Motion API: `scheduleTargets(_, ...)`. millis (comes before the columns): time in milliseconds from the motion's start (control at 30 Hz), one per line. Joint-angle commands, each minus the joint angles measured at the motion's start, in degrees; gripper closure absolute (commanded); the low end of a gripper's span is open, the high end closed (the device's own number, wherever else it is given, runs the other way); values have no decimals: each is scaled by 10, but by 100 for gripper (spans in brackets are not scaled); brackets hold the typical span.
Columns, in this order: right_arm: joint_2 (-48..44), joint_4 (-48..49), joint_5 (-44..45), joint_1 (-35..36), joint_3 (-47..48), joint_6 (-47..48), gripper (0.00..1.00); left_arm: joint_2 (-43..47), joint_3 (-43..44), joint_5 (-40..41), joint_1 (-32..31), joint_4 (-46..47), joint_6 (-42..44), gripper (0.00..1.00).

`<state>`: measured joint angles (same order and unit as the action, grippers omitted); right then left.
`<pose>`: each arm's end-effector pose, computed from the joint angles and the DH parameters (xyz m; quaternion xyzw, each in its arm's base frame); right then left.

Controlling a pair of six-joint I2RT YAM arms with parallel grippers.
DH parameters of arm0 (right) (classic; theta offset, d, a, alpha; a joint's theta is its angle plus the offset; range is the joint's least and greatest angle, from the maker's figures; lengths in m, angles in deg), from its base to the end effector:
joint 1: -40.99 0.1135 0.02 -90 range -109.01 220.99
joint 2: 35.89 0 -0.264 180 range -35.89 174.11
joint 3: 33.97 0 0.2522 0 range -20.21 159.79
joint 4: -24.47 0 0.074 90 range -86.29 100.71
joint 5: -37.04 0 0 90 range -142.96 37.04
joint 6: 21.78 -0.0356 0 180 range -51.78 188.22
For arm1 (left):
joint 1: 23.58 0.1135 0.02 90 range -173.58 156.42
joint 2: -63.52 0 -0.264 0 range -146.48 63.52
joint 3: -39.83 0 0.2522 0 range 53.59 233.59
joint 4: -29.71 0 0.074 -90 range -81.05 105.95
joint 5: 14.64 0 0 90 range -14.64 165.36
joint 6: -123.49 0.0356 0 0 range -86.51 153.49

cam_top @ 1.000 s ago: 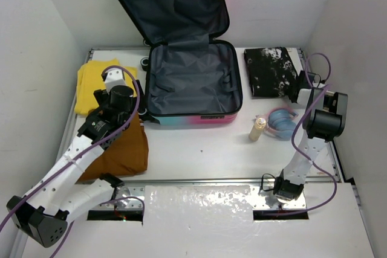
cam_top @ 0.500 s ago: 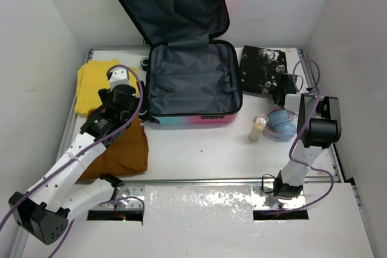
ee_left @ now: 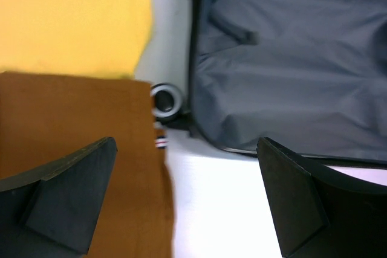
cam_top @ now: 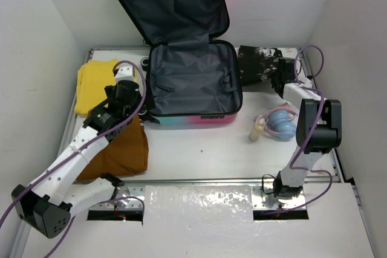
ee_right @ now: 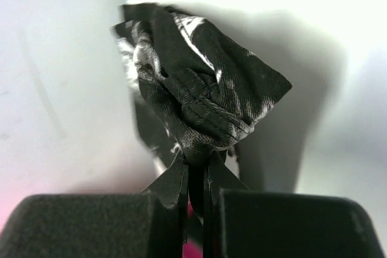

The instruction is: Pack the luggage

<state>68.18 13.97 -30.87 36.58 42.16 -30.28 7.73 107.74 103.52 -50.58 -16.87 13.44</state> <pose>0.3886 -0.0434 0.1849 0.7431 0.4855 0.1949 0.4171 0.1903 -0.0781 0.3251 -0.0611 0.8635 0.0170 0.5003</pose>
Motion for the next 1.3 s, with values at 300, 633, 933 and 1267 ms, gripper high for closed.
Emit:
scheduleTargets(300,-70,-26,0,21,98,-41,100,-148,255,-209,-2,39,-124,0)
scheduleTargets(633,-95,2,-69,18,60,23,100,-512,579,-486,-77,91,62,0)
scheduleTargets(933,-107,24,-142,-3,33,43,100,-687,698,-412,-154,164,414,0)
scheduleTargets(1267,-93,34,-208,-17,47,71,100,-846,766,-413,-190,254,502,0)
